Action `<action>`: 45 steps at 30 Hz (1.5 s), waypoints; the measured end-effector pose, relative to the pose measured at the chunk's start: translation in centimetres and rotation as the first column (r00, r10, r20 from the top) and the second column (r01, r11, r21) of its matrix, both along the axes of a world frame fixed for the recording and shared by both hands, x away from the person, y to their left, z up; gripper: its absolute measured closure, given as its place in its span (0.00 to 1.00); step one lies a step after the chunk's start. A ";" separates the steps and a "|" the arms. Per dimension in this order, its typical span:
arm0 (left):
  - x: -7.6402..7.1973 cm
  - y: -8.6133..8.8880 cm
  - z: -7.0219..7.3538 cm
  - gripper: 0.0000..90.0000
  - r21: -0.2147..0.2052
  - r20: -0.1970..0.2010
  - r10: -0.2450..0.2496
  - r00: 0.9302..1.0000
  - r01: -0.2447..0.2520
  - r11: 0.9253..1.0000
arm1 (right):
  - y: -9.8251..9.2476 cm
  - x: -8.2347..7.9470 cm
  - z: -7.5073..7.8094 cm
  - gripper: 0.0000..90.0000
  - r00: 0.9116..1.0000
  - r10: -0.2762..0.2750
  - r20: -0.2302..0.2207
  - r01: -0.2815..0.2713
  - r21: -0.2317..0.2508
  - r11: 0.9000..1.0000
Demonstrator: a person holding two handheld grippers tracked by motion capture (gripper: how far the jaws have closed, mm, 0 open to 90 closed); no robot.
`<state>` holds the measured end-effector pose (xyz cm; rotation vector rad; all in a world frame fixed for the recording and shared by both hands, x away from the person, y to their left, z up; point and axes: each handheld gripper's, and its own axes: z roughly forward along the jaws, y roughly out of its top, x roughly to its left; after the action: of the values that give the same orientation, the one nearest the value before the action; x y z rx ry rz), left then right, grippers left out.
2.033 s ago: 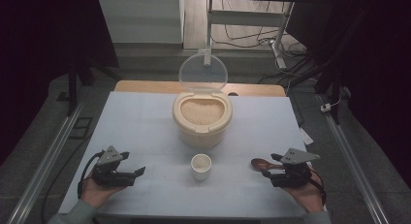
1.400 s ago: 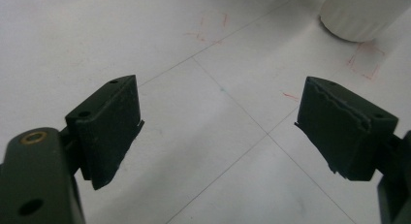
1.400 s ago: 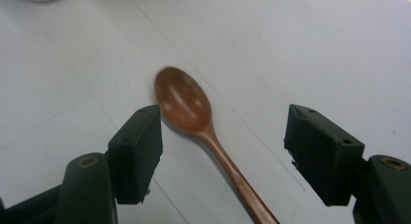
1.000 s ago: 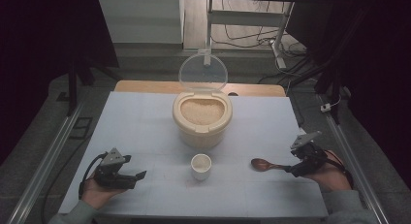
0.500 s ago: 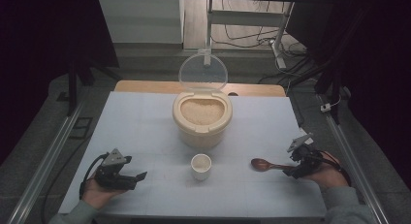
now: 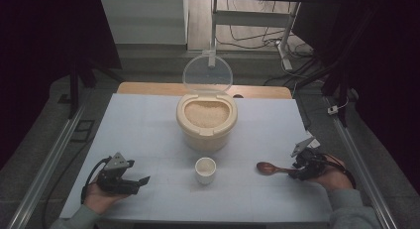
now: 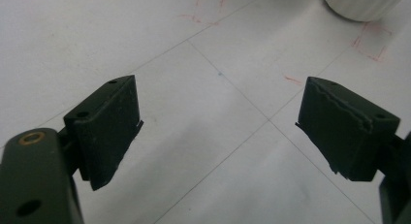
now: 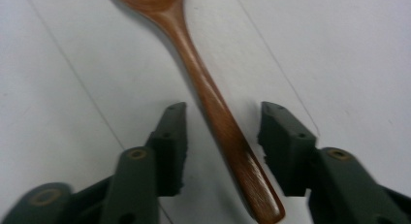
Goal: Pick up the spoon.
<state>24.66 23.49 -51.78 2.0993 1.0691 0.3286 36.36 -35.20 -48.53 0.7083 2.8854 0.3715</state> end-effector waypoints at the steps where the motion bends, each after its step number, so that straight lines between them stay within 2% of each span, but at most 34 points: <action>1: 0.0 0.0 0.0 0.17 0.000 0.000 0.000 1.000 0.000 1.000 | 0.0 0.1 0.0 0.66 1.000 0.010 -0.009 -0.010 -0.005 1.000; 5: 0.0 0.0 0.0 0.17 0.004 0.000 -0.006 1.000 0.006 1.000 | 0.0 0.7 0.0 0.70 0.998 0.010 -0.068 -0.009 0.007 1.000; 7: 0.0 0.0 0.0 0.17 0.004 -0.001 -0.006 1.000 0.006 1.000 | 0.0 1.0 0.0 0.74 0.997 0.018 -0.076 -0.018 0.001 1.000; 11: -0.1 0.0 0.0 0.17 0.004 0.001 -0.007 1.000 0.007 1.000 | 0.4 1.1 0.1 0.81 0.996 0.063 -0.067 -0.066 -0.042 0.997; 12: 0.0 0.0 -0.1 0.17 0.004 0.001 -0.005 1.000 0.005 1.000 | 0.5 1.0 0.1 0.85 0.993 0.099 -0.060 -0.102 -0.054 0.993; 13: 0.0 0.0 -0.1 0.17 0.003 -0.001 -0.003 1.000 0.003 1.000 | 0.8 0.8 0.1 0.88 0.992 0.111 -0.059 -0.114 -0.059 0.992; 17: -0.1 0.1 -0.1 0.17 0.002 0.002 -0.004 1.000 0.004 1.000 | 1.1 0.4 0.1 0.88 0.992 0.117 -0.041 -0.120 -0.078 0.990; 21: -0.1 0.1 -0.1 0.17 0.002 0.000 -0.003 1.000 0.003 1.000 | 0.7 0.1 0.1 0.88 0.995 0.103 -0.016 -0.103 -0.048 0.993; 25: 0.0 0.0 -0.1 0.17 0.004 -0.003 -0.004 1.000 0.004 1.000 | 0.5 -0.2 0.2 0.89 0.996 0.088 -0.015 -0.088 -0.028 0.996; 30: 0.0 0.1 -0.1 0.17 0.004 -0.002 -0.001 1.000 0.001 1.000 | 0.2 -0.7 0.8 0.89 0.998 0.055 0.018 -0.056 0.031 0.998; 33: 0.0 0.1 -0.1 0.17 0.005 -0.001 -0.002 1.000 0.002 1.000 | 0.2 -1.0 1.2 0.89 0.999 0.040 0.029 -0.042 0.050 0.998; 39: 0.0 0.1 -0.1 0.17 0.005 0.000 -0.004 1.000 0.004 1.000 | 0.0 -2.2 2.7 0.89 0.997 -0.003 0.072 -0.006 0.126 0.992; 41: 0.0 0.2 0.0 0.17 0.004 0.002 -0.003 1.000 0.003 1.000 | -0.1 -2.3 2.8 0.89 0.997 -0.004 0.080 -0.007 0.135 0.991; 45: 0.0 0.2 0.0 0.17 0.005 0.001 -0.003 1.000 0.003 1.000 | 0.2 -3.6 3.9 0.89 0.993 -0.013 0.118 -0.009 0.187 0.982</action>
<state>24.63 23.67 -51.79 2.1045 1.0654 0.3316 32.80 -34.98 -44.63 0.6908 2.7623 0.6683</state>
